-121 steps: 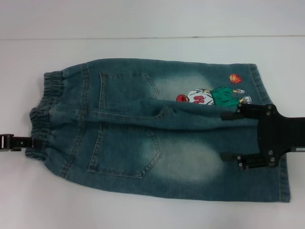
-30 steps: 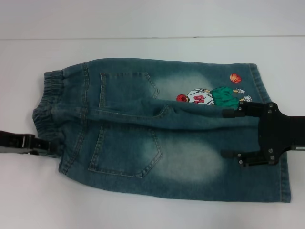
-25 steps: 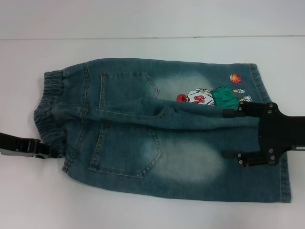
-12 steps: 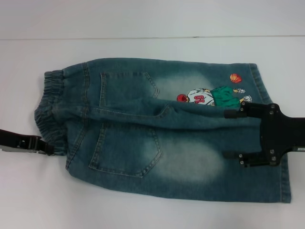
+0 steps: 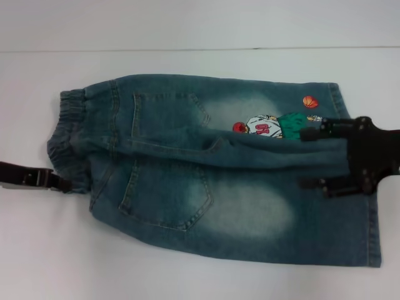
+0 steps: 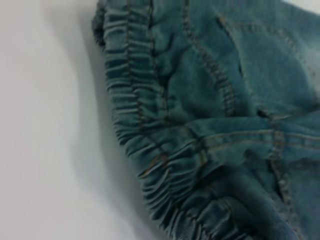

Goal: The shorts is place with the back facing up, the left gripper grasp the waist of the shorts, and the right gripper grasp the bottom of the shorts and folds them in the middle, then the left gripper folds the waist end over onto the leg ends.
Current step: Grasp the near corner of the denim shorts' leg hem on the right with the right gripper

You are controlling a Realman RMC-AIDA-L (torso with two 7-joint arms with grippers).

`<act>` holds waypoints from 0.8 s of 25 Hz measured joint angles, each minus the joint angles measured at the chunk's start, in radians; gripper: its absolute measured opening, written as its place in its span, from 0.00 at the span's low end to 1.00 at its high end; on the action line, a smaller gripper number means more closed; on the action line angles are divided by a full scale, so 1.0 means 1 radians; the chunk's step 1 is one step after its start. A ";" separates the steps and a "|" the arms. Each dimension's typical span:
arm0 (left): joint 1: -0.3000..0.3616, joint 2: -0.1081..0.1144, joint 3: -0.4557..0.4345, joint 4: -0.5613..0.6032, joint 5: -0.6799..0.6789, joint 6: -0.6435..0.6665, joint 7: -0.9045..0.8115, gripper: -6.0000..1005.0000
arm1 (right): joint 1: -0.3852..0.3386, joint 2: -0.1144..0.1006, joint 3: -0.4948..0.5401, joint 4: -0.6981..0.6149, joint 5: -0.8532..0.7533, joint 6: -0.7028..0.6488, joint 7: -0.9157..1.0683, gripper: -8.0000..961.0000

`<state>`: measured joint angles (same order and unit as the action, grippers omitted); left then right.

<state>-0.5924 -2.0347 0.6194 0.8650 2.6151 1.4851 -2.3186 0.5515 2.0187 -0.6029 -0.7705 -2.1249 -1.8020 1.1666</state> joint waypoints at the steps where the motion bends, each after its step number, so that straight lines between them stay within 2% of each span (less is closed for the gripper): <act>1: 0.000 0.000 -0.001 0.007 -0.004 0.002 0.000 0.05 | 0.008 -0.007 -0.017 -0.016 -0.013 -0.008 0.036 0.90; 3: 0.000 0.000 -0.003 0.017 -0.013 0.005 0.000 0.05 | 0.022 -0.023 -0.055 -0.044 -0.043 -0.042 0.102 0.90; 9: -0.007 0.006 -0.014 0.023 -0.049 0.003 -0.005 0.05 | 0.054 -0.093 -0.125 -0.068 -0.139 -0.176 0.169 0.90; 13: -0.014 0.008 -0.015 0.029 -0.060 -0.001 -0.007 0.05 | 0.060 -0.100 -0.141 -0.086 -0.242 -0.179 0.179 0.90; 20: -0.023 0.008 -0.015 0.037 -0.081 -0.009 -0.013 0.06 | 0.096 -0.096 -0.144 -0.088 -0.452 -0.166 0.223 0.90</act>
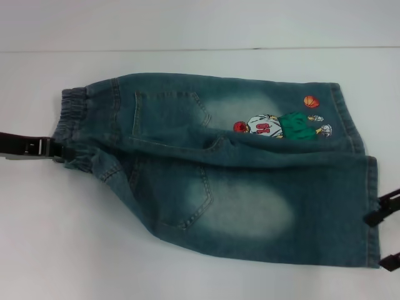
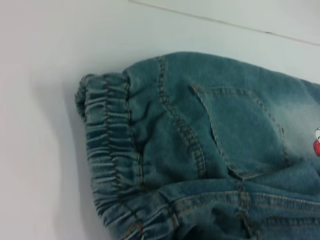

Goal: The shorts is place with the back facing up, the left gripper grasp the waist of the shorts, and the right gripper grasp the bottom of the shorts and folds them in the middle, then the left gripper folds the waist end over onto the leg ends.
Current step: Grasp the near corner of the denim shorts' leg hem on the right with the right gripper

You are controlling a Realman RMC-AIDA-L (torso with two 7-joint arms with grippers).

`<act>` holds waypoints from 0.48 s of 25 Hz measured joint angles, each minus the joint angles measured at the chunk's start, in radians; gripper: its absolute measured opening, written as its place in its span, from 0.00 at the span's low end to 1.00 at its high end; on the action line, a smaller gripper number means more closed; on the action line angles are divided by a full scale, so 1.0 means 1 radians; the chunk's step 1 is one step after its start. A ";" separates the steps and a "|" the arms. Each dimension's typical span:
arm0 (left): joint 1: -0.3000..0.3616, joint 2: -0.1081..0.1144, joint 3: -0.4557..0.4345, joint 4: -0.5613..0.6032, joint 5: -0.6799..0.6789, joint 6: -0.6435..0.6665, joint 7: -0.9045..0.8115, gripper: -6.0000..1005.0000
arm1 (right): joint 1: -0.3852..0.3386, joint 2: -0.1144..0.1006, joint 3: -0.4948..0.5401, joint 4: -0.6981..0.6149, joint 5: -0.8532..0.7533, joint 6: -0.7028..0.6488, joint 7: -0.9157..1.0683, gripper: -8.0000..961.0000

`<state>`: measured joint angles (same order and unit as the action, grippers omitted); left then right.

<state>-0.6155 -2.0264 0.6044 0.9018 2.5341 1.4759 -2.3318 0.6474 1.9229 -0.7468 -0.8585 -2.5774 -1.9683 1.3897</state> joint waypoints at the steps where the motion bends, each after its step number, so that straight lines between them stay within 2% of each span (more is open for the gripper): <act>1: -0.001 0.000 0.000 0.000 0.000 -0.002 -0.002 0.06 | 0.008 0.001 0.000 0.000 -0.028 0.002 0.011 0.90; 8: -0.003 -0.003 0.000 0.000 -0.001 -0.006 -0.009 0.06 | 0.074 0.012 -0.009 0.000 -0.182 0.001 0.089 0.89; 12: -0.010 -0.005 0.000 0.000 -0.002 -0.005 -0.020 0.05 | 0.105 0.020 -0.055 0.013 -0.235 -0.010 0.141 0.89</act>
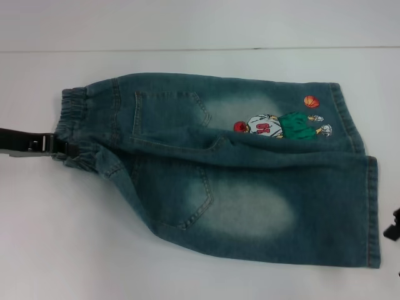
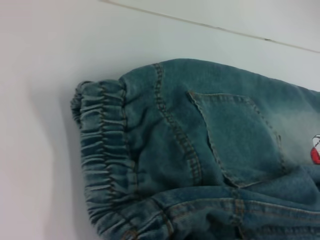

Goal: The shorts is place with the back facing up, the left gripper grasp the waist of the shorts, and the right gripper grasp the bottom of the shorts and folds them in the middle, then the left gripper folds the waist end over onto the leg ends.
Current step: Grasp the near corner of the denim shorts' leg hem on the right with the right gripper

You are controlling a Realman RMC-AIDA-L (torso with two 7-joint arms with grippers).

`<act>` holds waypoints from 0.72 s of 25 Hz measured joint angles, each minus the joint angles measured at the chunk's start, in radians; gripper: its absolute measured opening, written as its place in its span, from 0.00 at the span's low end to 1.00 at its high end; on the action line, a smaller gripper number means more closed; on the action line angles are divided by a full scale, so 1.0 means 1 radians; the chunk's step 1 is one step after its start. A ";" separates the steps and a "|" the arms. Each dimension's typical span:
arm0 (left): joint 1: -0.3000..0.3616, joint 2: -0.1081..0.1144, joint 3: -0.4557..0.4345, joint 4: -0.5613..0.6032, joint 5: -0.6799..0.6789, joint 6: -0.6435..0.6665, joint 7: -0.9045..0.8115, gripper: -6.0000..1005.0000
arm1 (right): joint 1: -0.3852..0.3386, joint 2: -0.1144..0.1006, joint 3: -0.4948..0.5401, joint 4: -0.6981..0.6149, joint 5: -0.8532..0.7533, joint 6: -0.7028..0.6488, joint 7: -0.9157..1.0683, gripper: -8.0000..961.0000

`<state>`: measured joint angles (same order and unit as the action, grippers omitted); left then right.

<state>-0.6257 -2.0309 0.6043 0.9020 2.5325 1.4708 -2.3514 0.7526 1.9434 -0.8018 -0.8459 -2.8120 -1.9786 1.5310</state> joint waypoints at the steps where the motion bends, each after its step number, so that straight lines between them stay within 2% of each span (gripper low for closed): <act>1: -0.002 -0.001 0.000 0.000 0.000 0.001 -0.001 0.05 | 0.004 0.002 -0.017 0.008 -0.008 -0.002 0.013 0.89; 6: -0.014 -0.001 0.000 -0.003 0.000 -0.001 -0.002 0.05 | 0.015 0.003 -0.078 0.058 -0.021 -0.003 0.052 0.89; 10: -0.023 0.001 0.000 -0.006 0.000 -0.002 -0.002 0.05 | 0.016 -0.002 -0.094 0.073 -0.036 -0.004 0.079 0.89; 18: -0.030 -0.001 0.000 -0.006 0.000 -0.003 -0.003 0.05 | 0.029 0.005 -0.111 0.078 -0.077 0.010 0.114 0.89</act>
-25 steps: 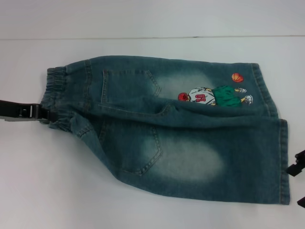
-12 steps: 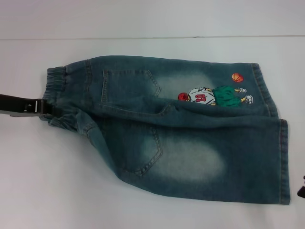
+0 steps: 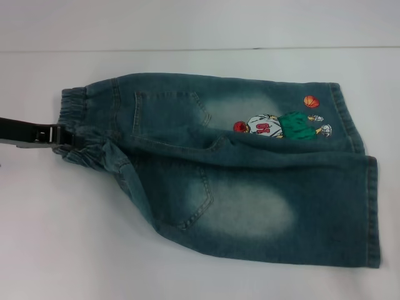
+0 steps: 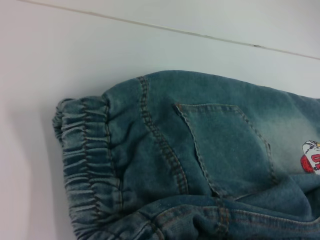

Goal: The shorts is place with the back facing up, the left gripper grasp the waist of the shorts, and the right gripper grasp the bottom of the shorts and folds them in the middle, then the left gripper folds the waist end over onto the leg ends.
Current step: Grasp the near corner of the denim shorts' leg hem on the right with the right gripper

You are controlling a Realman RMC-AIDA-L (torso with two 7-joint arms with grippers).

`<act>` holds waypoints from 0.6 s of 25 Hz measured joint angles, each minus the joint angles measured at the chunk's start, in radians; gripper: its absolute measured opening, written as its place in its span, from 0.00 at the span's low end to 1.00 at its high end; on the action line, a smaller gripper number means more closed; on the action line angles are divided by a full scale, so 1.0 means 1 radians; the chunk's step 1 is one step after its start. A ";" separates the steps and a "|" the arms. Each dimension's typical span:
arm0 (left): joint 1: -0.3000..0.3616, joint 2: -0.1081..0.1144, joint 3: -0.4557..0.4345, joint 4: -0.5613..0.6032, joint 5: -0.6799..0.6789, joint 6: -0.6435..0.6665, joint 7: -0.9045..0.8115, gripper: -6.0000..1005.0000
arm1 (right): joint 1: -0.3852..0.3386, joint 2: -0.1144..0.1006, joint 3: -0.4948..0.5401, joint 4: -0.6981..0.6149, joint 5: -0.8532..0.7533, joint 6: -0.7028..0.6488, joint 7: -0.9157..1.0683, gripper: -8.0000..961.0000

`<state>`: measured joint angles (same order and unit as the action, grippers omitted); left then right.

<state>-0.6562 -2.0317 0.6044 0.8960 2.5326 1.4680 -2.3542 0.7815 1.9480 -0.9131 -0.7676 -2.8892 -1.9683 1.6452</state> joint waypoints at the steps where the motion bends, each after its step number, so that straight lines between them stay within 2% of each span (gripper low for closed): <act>1: 0.000 0.000 0.000 0.000 0.000 0.000 0.000 0.05 | 0.002 0.002 -0.002 0.000 -0.004 0.003 0.002 0.89; 15: 0.000 -0.001 0.000 -0.001 0.000 0.002 -0.001 0.05 | 0.019 0.041 -0.024 0.001 -0.041 0.062 0.019 0.89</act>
<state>-0.6566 -2.0324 0.6044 0.8952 2.5326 1.4698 -2.3547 0.8007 1.9895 -0.9374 -0.7669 -2.9301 -1.9067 1.6637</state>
